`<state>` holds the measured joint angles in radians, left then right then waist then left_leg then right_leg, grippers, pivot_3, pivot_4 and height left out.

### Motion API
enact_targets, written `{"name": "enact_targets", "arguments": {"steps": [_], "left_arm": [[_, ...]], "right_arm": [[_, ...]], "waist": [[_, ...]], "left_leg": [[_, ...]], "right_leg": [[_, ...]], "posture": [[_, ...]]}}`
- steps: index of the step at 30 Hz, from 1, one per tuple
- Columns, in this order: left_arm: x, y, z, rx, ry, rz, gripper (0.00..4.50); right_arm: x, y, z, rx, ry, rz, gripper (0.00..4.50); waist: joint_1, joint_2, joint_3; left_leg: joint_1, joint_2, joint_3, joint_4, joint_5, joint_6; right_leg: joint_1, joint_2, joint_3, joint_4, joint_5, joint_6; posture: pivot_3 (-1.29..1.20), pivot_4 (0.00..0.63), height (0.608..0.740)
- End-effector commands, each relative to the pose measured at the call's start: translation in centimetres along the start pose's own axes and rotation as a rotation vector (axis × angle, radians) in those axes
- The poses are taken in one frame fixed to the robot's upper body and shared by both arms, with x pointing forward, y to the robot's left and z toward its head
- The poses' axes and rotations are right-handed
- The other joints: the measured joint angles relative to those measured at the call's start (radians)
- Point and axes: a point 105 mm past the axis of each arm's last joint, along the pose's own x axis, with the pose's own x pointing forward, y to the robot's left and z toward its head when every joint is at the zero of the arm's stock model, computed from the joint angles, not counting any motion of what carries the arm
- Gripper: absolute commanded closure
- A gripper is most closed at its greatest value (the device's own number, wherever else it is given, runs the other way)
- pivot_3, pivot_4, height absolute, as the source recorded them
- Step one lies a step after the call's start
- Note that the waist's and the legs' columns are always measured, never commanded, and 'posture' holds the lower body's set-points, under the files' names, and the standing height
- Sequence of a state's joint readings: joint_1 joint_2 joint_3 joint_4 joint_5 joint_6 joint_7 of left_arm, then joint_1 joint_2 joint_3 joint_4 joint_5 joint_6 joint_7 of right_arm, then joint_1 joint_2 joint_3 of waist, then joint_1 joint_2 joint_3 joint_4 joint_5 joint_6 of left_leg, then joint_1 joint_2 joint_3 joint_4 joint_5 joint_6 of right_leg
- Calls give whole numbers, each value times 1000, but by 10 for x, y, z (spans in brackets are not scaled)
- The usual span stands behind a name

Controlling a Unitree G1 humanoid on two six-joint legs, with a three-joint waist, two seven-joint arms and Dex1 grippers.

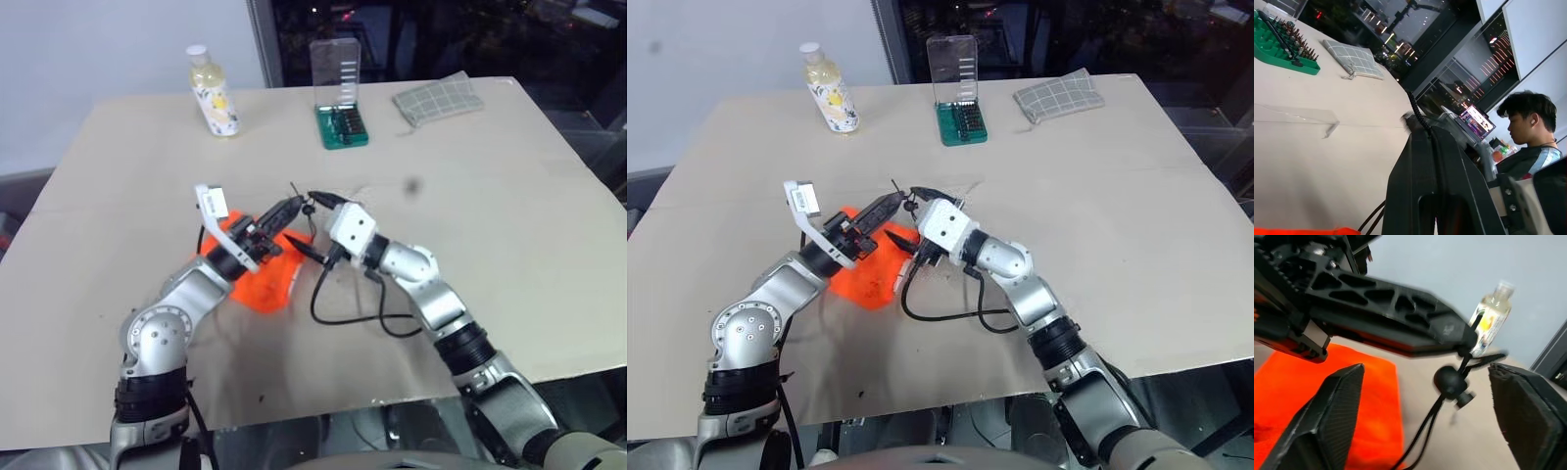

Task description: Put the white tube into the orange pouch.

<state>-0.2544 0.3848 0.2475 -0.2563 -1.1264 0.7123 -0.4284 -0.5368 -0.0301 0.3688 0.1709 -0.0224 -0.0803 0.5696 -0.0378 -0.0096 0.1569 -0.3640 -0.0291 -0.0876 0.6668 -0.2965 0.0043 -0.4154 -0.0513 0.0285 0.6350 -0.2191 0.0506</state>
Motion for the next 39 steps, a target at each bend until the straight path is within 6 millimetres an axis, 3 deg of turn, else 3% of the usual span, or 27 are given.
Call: {"name": "enact_targets", "arguments": {"steps": [1,8,14,29,39], "left_arm": [[0,-9,12,27,-45,-27,4500],[-2,-10,12,33,-41,-21,4500],[2,-16,27,56,-83,-41,4500],[23,-60,82,138,-168,-197,4500],[28,-91,129,172,-268,-293,4500]], "right_arm": [[1,-8,13,111,-41,-39,316],[4,-14,29,286,-101,-73,316],[2,-10,23,262,-59,-47,3083],[9,-11,23,270,-49,-42,3083],[3,-37,38,246,-98,-111,3083]], "waist": [[1,0,0],[0,0,0],[1,0,0],[0,-1,1],[0,-2,4]], "left_leg": [[0,0,0,0,0,0],[0,0,0,0,0,0],[0,0,0,0,0,0],[-1,0,-1,-1,0,0],[-2,0,-2,-1,0,0]], "right_leg": [[0,0,0,0,0,0],[0,0,0,0,0,0],[0,0,-1,0,0,0],[0,0,-1,-1,0,0],[-1,0,-2,-2,0,0]], "posture": [[0,150,740],[0,150,740],[0,150,740],[0,150,740],[0,150,740]]}}
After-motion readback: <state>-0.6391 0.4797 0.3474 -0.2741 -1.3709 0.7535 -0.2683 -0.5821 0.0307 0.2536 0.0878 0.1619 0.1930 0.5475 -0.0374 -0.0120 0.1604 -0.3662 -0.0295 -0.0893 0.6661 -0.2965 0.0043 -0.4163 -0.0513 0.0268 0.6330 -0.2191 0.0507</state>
